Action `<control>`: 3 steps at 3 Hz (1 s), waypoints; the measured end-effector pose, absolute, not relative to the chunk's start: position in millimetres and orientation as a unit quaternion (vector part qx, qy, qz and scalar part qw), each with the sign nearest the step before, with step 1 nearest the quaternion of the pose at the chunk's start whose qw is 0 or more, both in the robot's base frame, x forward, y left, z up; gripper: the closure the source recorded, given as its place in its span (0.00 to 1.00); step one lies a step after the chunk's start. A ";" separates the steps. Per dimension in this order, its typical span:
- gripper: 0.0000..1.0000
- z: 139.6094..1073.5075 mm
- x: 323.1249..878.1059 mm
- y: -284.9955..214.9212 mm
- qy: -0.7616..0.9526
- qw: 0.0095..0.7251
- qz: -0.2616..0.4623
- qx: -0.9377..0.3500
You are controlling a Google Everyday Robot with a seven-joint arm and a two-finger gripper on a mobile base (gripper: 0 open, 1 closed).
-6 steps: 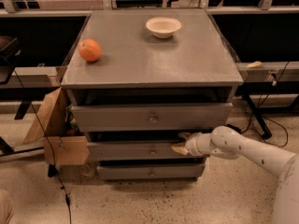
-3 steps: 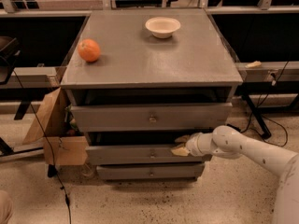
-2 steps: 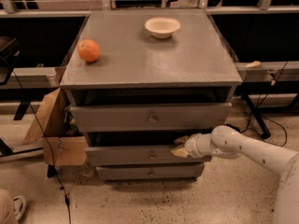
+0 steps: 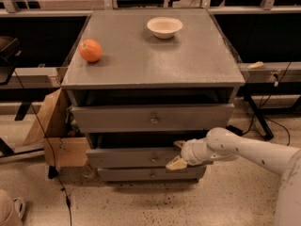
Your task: Open middle drawer
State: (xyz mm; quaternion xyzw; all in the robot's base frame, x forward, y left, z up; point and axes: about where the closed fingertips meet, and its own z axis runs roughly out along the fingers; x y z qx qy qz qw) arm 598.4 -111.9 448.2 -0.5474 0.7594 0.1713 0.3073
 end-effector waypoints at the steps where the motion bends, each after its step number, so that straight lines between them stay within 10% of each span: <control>1: 0.00 444.2 568.4 -99.0 0.739 0.278 0.171 -0.589; 3: 0.00 444.2 570.4 -97.6 0.730 0.288 0.178 -0.593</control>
Offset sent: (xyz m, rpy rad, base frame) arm -0.0260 0.0115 -0.0027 -0.0480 0.0134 0.0858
